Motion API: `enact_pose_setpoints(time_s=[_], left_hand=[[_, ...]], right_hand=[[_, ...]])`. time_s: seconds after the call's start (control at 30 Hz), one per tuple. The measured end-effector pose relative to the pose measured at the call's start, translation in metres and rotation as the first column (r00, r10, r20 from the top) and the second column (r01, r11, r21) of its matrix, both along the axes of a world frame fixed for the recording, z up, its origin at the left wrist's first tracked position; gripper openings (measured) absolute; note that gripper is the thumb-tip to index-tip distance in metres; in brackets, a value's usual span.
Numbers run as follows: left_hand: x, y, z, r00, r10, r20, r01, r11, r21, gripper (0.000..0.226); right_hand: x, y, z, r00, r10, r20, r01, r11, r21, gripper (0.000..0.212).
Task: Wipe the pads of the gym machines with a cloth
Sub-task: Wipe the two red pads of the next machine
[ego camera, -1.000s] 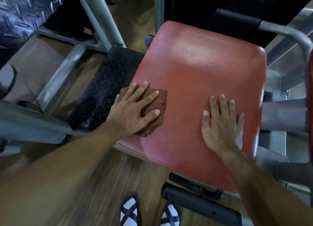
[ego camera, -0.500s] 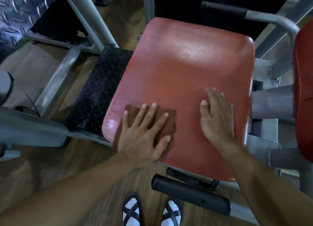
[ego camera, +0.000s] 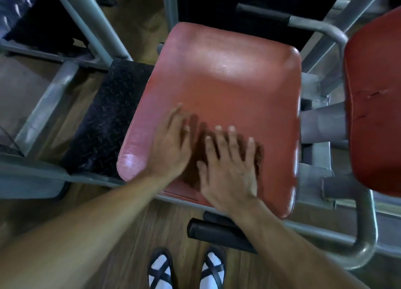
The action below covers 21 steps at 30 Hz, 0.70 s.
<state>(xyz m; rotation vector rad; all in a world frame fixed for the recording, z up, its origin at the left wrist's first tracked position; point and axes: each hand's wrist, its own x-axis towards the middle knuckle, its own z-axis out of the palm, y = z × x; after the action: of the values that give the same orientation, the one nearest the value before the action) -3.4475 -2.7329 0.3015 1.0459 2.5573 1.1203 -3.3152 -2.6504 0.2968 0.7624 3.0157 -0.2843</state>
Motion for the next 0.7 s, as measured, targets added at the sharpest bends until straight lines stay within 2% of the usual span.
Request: enact_pose_setpoints(time_s=[0.03, 0.1, 0.17, 0.27, 0.3, 0.4, 0.53, 0.67, 0.7], left_hand=[[-0.012, -0.009, -0.006, 0.995, -0.071, -0.069, 0.061, 0.989, -0.137, 0.050], [-0.028, -0.026, -0.016, 0.956, -0.248, -0.155, 0.161, 0.889, -0.429, 0.061], [-0.032, -0.034, -0.023, 0.935, -0.308, -0.173, 0.171, 0.823, -0.541, 0.066], [-0.031, -0.033, -0.025, 0.938, -0.299, -0.173, 0.152, 0.808, -0.569, 0.069], [-0.032, -0.033, -0.024, 0.940, -0.294, -0.174, 0.146, 0.807, -0.572, 0.069], [-0.034, -0.033, -0.023, 0.939, -0.301, -0.164, 0.157, 0.803, -0.575, 0.069], [-0.032, -0.032, -0.021, 0.938, -0.309, -0.156, 0.161, 0.789, -0.593, 0.070], [-0.034, -0.034, -0.022, 0.935, -0.324, -0.144, 0.179, 0.781, -0.598, 0.070], [-0.034, -0.034, -0.022, 0.936, -0.318, -0.153, 0.173, 0.791, -0.587, 0.070]], right_hand=[[-0.005, -0.005, -0.001, 0.999, -0.013, 0.029, 0.013, 1.000, -0.007, 0.068], [-0.012, -0.010, -0.006, 0.997, -0.036, 0.073, 0.040, 0.997, -0.058, 0.071], [-0.008, -0.009, -0.007, 0.994, 0.037, 0.099, -0.031, 0.997, -0.066, 0.071], [0.016, 0.003, -0.006, 0.939, 0.303, 0.163, -0.299, 0.953, -0.047, 0.072], [0.025, 0.011, -0.005, 0.926, 0.328, 0.190, -0.326, 0.944, -0.042, 0.074], [0.044, 0.028, -0.002, 0.956, 0.154, 0.248, -0.146, 0.988, -0.047, 0.083], [0.060, 0.039, 0.002, 0.936, 0.182, 0.302, -0.178, 0.983, -0.040, 0.086], [0.078, 0.049, 0.004, 0.958, -0.086, 0.275, 0.102, 0.994, -0.044, 0.087], [0.080, 0.053, 0.003, 0.959, -0.086, 0.270, 0.106, 0.993, -0.060, 0.086]])
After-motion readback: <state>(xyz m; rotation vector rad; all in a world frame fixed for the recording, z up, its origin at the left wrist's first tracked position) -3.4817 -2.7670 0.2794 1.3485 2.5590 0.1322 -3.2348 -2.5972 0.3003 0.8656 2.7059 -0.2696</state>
